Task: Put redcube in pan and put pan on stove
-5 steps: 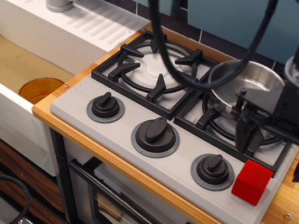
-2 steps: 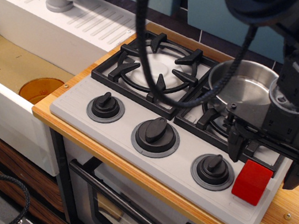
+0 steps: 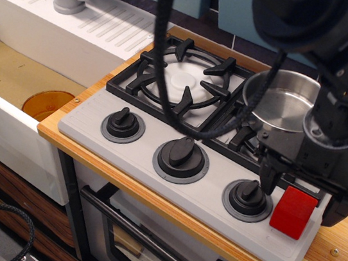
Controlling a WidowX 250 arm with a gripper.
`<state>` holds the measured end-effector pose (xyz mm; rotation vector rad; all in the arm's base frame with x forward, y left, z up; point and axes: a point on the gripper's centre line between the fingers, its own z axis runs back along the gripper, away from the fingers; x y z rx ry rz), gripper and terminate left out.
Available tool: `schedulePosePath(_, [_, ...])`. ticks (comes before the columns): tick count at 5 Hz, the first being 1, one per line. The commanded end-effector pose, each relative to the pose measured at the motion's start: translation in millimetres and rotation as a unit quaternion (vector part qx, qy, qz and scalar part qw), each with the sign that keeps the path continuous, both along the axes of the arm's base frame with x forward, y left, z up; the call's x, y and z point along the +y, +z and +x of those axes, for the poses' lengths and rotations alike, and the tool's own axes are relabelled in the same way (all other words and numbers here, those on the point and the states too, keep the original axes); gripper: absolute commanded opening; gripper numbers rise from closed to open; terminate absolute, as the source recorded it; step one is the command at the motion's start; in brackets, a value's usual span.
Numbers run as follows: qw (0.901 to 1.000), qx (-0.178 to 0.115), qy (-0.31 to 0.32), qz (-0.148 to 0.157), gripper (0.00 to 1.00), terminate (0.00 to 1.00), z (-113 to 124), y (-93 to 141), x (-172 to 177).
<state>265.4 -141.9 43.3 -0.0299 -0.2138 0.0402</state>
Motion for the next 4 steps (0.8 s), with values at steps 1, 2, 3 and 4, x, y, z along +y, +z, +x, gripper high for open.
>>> schedulePosePath(1, [0.9997,-0.022,-0.007,-0.009,1.00,0.00,4.2,-3.0,-5.0])
schedulePosePath(2, [0.9996,-0.024,-0.007,-0.012,1.00,0.00,2.5,-7.8,-5.6])
schedulePosePath(3, [0.9996,-0.025,-0.006,-0.012,1.00,0.00,1.4,-12.3,-6.4])
schedulePosePath(4, [0.9998,-0.017,-0.001,-0.009,0.00,0.00,-0.4,-9.8,-6.8])
